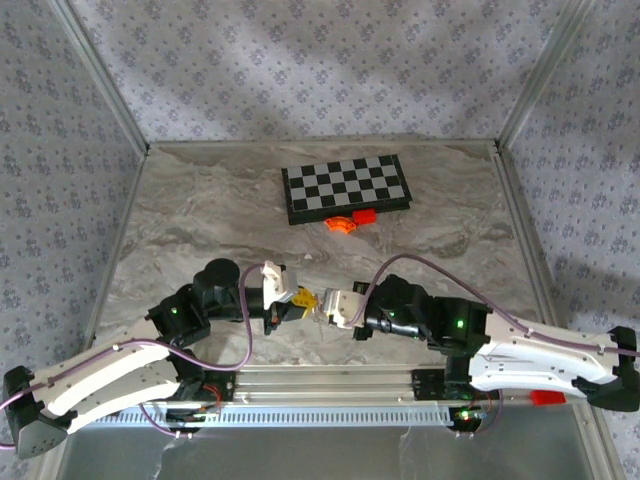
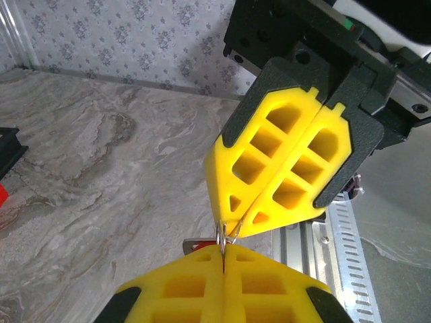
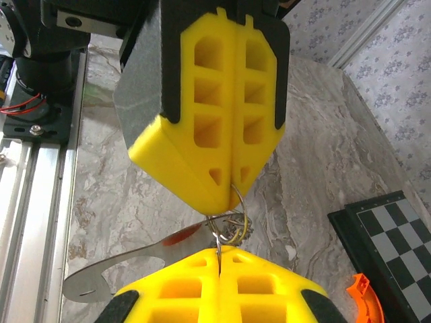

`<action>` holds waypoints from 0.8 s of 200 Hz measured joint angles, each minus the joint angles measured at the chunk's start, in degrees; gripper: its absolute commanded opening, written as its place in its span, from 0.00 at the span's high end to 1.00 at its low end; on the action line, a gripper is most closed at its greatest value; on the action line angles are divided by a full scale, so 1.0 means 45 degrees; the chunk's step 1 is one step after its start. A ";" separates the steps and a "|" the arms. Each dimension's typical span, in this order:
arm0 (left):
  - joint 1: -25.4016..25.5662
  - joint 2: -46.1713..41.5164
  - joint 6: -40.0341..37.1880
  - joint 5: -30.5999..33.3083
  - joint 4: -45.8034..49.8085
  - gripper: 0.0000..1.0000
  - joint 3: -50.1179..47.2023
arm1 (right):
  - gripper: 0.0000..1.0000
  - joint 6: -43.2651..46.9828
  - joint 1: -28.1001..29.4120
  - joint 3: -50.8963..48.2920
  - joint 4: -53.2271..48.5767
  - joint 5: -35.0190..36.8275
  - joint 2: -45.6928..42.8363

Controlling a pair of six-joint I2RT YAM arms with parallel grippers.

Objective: Put the keys on the keyring

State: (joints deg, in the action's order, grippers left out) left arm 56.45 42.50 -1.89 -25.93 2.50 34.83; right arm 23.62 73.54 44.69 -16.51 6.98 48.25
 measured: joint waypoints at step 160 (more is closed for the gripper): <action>0.0631 -0.0233 0.0583 0.0675 -0.2463 1.00 -0.0767 | 0.69 -0.0427 0.0058 -0.0787 0.0724 -0.0204 -0.1603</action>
State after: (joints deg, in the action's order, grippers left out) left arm 59.29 41.45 0.73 -22.90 -8.58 31.38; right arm 21.69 73.80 41.15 -13.26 6.07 41.04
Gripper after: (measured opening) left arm 0.043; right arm 0.261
